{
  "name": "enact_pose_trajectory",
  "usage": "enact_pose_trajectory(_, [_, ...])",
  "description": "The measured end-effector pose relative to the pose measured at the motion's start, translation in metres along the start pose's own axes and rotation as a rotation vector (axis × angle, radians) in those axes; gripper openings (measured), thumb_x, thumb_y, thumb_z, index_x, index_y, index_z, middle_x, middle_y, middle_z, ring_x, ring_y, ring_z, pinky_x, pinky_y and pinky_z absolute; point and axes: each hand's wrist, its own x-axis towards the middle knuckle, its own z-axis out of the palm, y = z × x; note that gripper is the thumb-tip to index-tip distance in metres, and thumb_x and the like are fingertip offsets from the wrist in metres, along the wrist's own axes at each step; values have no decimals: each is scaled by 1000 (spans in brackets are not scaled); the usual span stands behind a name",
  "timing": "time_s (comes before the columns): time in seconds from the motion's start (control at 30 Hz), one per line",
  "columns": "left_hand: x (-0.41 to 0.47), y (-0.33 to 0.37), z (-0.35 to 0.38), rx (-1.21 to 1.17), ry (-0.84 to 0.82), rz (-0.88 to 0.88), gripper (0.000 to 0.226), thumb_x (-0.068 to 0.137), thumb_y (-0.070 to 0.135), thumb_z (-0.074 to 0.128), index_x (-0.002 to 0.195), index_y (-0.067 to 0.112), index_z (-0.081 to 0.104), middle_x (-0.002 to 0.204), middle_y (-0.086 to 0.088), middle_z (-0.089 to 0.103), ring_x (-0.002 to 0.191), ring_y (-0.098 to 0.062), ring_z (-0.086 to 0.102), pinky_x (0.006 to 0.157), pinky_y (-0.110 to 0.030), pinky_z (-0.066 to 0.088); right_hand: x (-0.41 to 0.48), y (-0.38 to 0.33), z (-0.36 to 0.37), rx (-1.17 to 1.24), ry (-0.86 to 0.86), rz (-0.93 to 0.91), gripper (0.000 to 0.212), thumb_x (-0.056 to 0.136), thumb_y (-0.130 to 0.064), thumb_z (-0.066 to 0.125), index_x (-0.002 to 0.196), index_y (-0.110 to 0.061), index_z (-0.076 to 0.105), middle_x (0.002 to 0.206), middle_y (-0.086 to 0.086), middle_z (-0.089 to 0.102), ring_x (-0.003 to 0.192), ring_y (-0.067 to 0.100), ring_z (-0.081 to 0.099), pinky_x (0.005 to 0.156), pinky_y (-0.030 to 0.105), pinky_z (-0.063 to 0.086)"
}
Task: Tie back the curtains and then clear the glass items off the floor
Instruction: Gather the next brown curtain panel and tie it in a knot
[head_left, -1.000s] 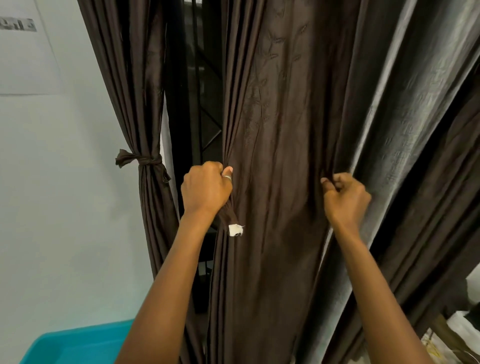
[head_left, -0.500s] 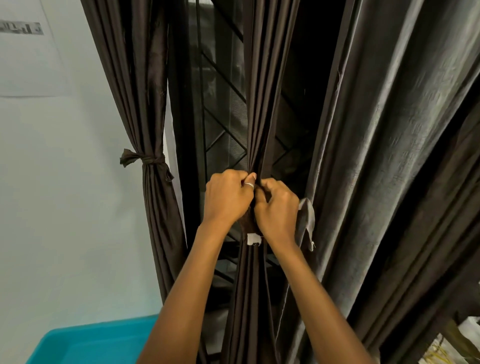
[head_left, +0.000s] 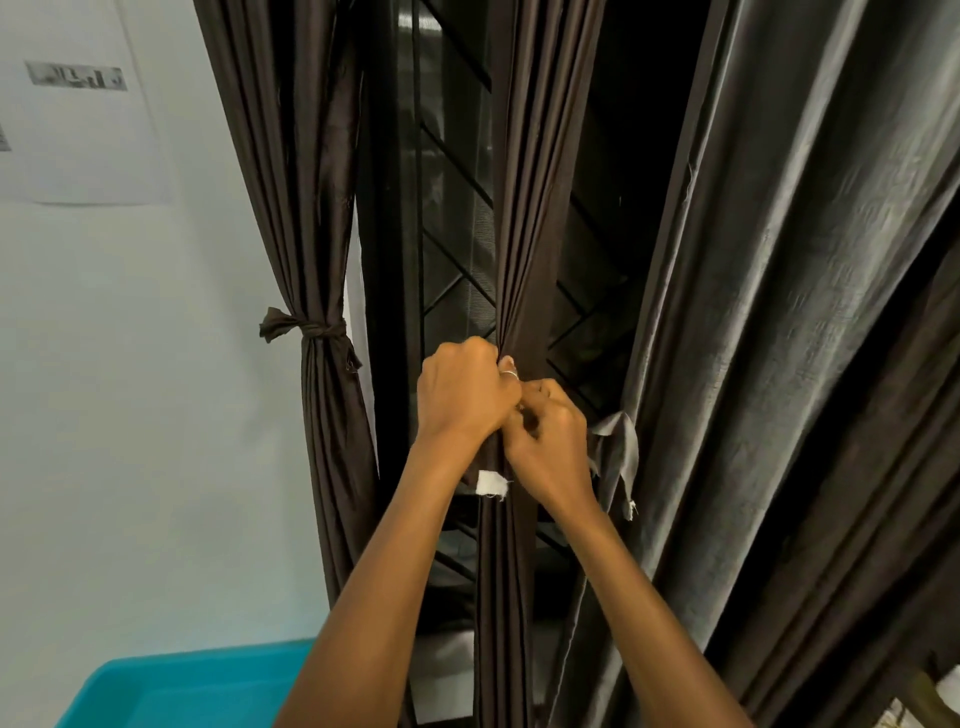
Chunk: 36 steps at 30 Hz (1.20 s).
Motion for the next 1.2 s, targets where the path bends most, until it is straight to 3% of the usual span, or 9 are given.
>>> enact_pose_trajectory(0.1, [2,-10,-4,-58,-39,25,48,95,34,60,54,15,46,54,-3,51,62,-29,58,63,-41,52,17,8,-13,163,30,169,30,97,-11,61,124,-19,72,116,-5,69,104,-3,63,96,19,50])
enact_pose_trajectory(0.27, [-2,-22,-13,-161,-114,34,56,96,38,62,51,15,38,47,1,40,46,-18,43,54,-34,43,60,28,-30,464,-163,439,77,88,-38,78,153,-20,41,151,-5,51,137,10,49,117,35,39])
enact_pose_trajectory(0.33, [0,-26,-19,-204,-164,36,57,96,38,63,52,14,35,48,-1,37,46,-17,38,54,-31,38,73,37,-36,572,-283,491,87,79,-40,82,153,-20,40,150,-2,53,138,17,51,117,40,40])
enact_pose_trajectory(0.47, [-1,-35,-31,-335,-295,58,54,98,33,62,60,4,38,54,-4,32,47,-13,31,53,-26,32,86,49,-41,841,-506,510,69,82,-21,77,145,-12,51,141,9,63,132,28,58,112,44,44])
enact_pose_trajectory(0.7, [-1,-47,-46,-540,-463,41,49,99,28,61,64,-5,52,54,-2,37,48,-10,36,54,-19,36,88,49,-44,833,-598,549,68,61,-20,96,122,-8,68,124,12,72,116,28,69,89,37,60])
enact_pose_trajectory(0.83, [0,-52,-43,-507,-394,7,44,99,35,61,67,4,63,57,-7,46,54,-17,45,62,-28,43,82,36,-45,702,-451,573,54,73,-10,85,123,-5,66,117,10,75,113,27,71,96,42,58])
enact_pose_trajectory(0.93, [2,-52,-34,-368,-237,-7,52,98,36,62,63,-1,53,51,-4,39,47,-14,39,55,-26,37,73,24,-41,468,-275,492,41,79,-19,85,117,-10,71,109,1,78,102,17,74,93,37,60])
enact_pose_trajectory(1.03, [-2,-44,-24,-188,-80,2,55,97,39,61,50,16,44,44,3,41,41,-12,41,50,-24,36,55,12,-28,117,-45,336,32,91,-24,77,120,-12,72,110,-3,75,101,12,71,87,28,56])
enact_pose_trajectory(1.2, [-15,-20,-9,-79,29,36,51,97,41,57,51,21,45,48,3,47,49,-21,52,52,-32,44,18,3,-1,-273,91,27,25,101,-19,56,122,-7,62,100,16,72,92,34,69,73,43,57])
